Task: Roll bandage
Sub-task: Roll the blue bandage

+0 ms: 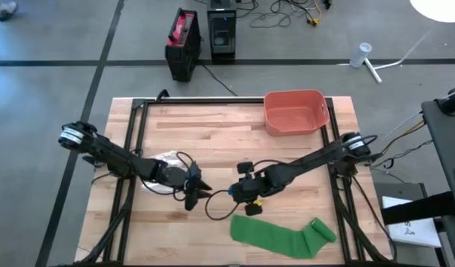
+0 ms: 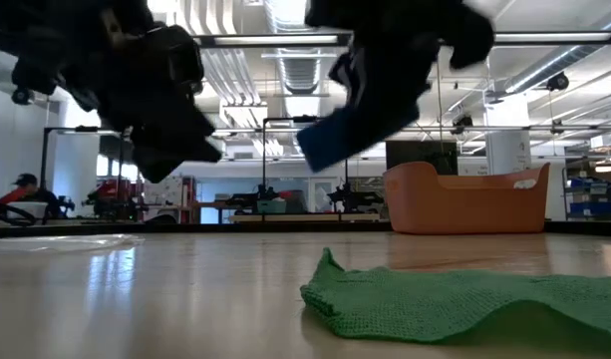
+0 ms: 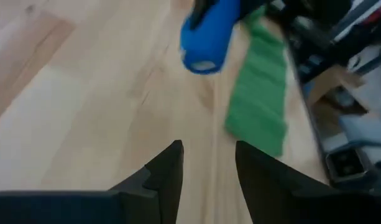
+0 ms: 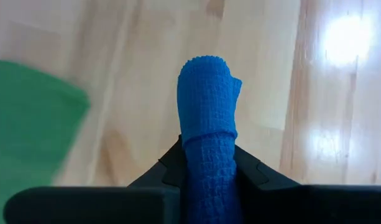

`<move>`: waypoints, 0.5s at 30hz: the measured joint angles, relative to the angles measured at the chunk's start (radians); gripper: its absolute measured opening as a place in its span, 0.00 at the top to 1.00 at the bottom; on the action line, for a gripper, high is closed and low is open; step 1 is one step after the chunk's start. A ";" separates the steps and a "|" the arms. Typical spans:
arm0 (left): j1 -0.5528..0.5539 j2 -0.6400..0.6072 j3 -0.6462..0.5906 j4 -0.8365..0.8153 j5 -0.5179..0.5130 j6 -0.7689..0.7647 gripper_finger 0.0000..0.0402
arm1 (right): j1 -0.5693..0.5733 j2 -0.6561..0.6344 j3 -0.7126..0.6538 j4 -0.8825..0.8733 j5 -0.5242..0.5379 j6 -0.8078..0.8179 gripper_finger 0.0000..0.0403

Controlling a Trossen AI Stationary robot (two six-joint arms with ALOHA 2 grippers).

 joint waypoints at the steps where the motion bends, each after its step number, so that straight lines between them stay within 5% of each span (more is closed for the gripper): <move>1: 0.000 -0.008 0.010 -0.061 -0.001 0.002 0.66 | 0.000 0.010 -0.008 0.012 0.040 0.014 0.87; 5: 0.000 -0.052 0.075 -0.483 -0.008 -0.064 0.67 | -0.003 0.036 -0.051 0.089 0.189 0.079 0.87; 9: 0.000 -0.055 0.123 -0.833 -0.031 -0.195 0.69 | -0.011 0.066 -0.112 0.248 0.098 0.100 0.81; 15: 0.000 -0.057 0.114 -1.055 -0.147 -0.300 0.71 | -0.012 0.075 -0.132 0.336 0.054 0.138 0.71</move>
